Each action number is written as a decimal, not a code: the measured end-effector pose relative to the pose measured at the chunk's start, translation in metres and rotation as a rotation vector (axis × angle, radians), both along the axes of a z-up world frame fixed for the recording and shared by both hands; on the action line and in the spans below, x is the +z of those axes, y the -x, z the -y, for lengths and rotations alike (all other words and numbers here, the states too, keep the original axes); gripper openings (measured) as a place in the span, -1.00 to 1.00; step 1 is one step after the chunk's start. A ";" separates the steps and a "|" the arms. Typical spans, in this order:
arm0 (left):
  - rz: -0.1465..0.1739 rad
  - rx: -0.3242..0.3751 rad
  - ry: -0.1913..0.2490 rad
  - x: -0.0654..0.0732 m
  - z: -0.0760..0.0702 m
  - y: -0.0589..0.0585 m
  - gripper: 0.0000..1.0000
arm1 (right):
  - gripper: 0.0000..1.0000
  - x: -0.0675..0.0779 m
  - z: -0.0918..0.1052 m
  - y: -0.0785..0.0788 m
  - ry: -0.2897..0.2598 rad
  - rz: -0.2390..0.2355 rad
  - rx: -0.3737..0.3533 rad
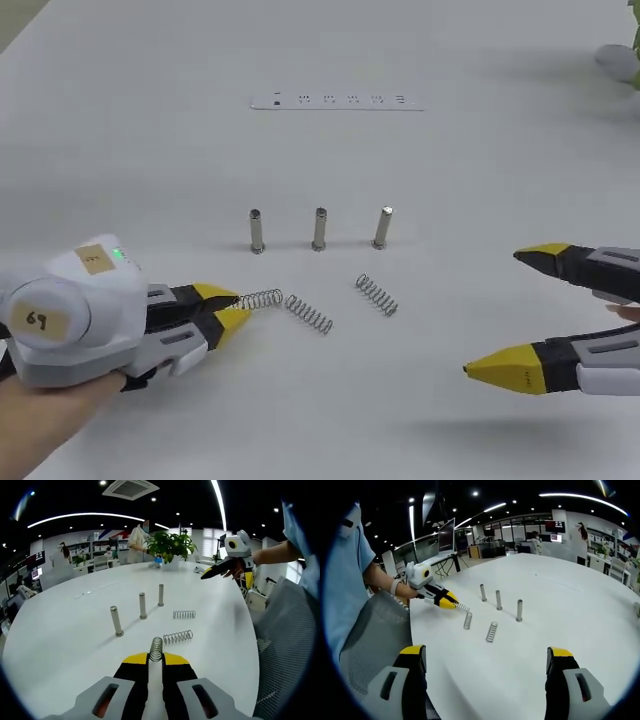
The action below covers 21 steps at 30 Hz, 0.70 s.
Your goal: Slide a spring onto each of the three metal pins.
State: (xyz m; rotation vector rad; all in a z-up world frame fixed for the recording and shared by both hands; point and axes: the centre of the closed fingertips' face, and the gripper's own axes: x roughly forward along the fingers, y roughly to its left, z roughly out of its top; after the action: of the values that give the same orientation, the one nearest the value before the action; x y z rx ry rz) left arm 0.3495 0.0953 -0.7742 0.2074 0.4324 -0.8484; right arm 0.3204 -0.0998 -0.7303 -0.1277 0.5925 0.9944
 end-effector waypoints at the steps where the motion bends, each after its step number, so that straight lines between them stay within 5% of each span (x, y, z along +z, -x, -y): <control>1: -0.002 0.003 0.000 0.000 -0.001 -0.001 -0.97 | 0.98 0.000 -0.001 0.000 0.001 0.001 0.002; 11: 0.018 -0.004 0.017 0.012 0.002 0.000 -0.97 | 0.97 0.003 -0.006 0.000 -0.009 0.004 0.012; 21: 0.057 -0.041 0.092 0.047 0.016 0.006 -0.97 | 0.93 0.017 -0.028 0.000 -0.058 0.011 0.049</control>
State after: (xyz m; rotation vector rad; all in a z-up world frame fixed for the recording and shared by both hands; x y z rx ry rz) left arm 0.3432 0.0794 -0.7275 0.1554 0.3356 -0.8985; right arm 0.3199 -0.0713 -0.7131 -0.0971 0.5523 1.0572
